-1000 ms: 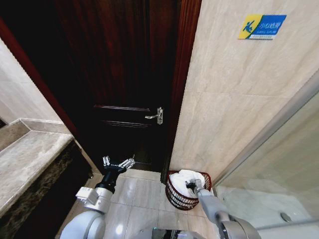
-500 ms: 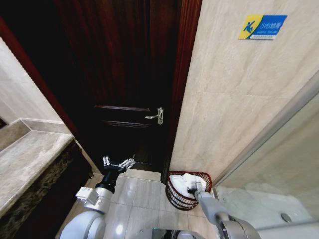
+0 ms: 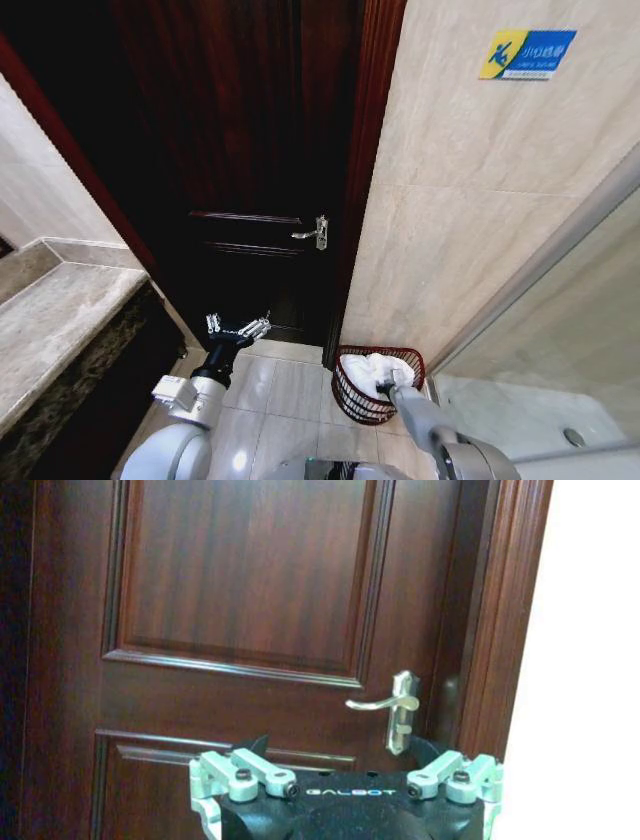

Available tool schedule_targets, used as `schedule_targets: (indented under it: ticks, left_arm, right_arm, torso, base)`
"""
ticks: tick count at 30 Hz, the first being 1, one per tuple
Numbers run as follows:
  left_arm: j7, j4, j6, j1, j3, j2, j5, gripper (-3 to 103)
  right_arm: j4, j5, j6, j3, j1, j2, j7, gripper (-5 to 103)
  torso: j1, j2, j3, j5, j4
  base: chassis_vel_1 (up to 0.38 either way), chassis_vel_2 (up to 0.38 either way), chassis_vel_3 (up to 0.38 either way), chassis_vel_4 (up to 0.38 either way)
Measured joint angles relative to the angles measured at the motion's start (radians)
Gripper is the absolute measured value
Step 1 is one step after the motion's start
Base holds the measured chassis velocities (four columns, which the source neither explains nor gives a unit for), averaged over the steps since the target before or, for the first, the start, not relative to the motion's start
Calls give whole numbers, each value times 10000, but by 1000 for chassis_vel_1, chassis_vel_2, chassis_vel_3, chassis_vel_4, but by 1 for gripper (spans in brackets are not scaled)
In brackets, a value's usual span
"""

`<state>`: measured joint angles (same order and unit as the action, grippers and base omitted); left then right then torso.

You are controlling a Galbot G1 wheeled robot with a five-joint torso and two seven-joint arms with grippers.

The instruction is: Discard the used towel into the hamper.

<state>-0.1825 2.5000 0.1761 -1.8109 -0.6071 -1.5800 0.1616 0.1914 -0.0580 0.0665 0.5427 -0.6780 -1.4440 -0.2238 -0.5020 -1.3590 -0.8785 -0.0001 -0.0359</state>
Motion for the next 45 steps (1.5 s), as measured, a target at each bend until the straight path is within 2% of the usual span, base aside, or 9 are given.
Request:
schedule_targets:
  ticks: [4, 10, 14, 16, 19, 20, 23, 26, 45]
  left_arm:
    - [0, 0, 0, 0, 0, 1, 0, 97]
    - [0, 0, 0, 0, 0, 0, 0, 97]
    - [0, 0, 0, 0, 0, 0, 0, 97]
    - [0, 0, 0, 0, 0, 0, 0, 97]
    - [0, 0, 0, 0, 0, 0, 0, 97]
    - [0, 0, 0, 0, 0, 0, 0, 97]
    - [0, 0, 0, 0, 0, 0, 0, 97]
    - [0, 0, 0, 0, 0, 0, 0, 97]
    - [0, 0, 0, 0, 0, 0, 0, 97]
  right_arm:
    - [511, 470, 234, -75, -110, -82, 141, 14]
    - [1739, 1135, 313, -229, -708, -140, 390, 41]
    - [2604, 1182, 276, -235, -1353, -69, 417, 52]
    - [3403, 1249, 467, -222, -1884, 29, 365, 57]
    - [5408, 1666, 828, -152, -3079, 263, 235, 74]
    - [5408, 1666, 828, -152, -3079, 263, 235, 74]
    - [6811, 2034, 999, -96, -3882, 391, 160, 90]
    - [7646, 2143, 1015, -52, -4389, 404, 145, 98]
    - [11646, 2007, 273, 286, -6811, 418, 309, 100]
  torso:
    - [0, 0, -1, 1, -2]
    - [0, 0, -1, 2, -5]
    - [0, 0, -1, 4, -6]
    - [0, 0, -1, 3, -3]
    - [1, 0, 0, 2, -2]
    - [1, 0, 0, 2, -2]
    - [1, 0, 1, 1, -3]
    - [1, 0, 1, 2, -4]
    - [1, 0, 1, -1, -3]
  base:
    - [0, 0, 0, 0]
    - [0, 0, 0, 0]
    - [0, 0, 0, 0]
    - [0, 0, 0, 0]
    - [0, 0, 0, 0]
    - [0, 0, 0, 0]
    - [0, 0, 0, 0]
    - [0, 0, 0, 0]
    - [0, 0, 0, 0]
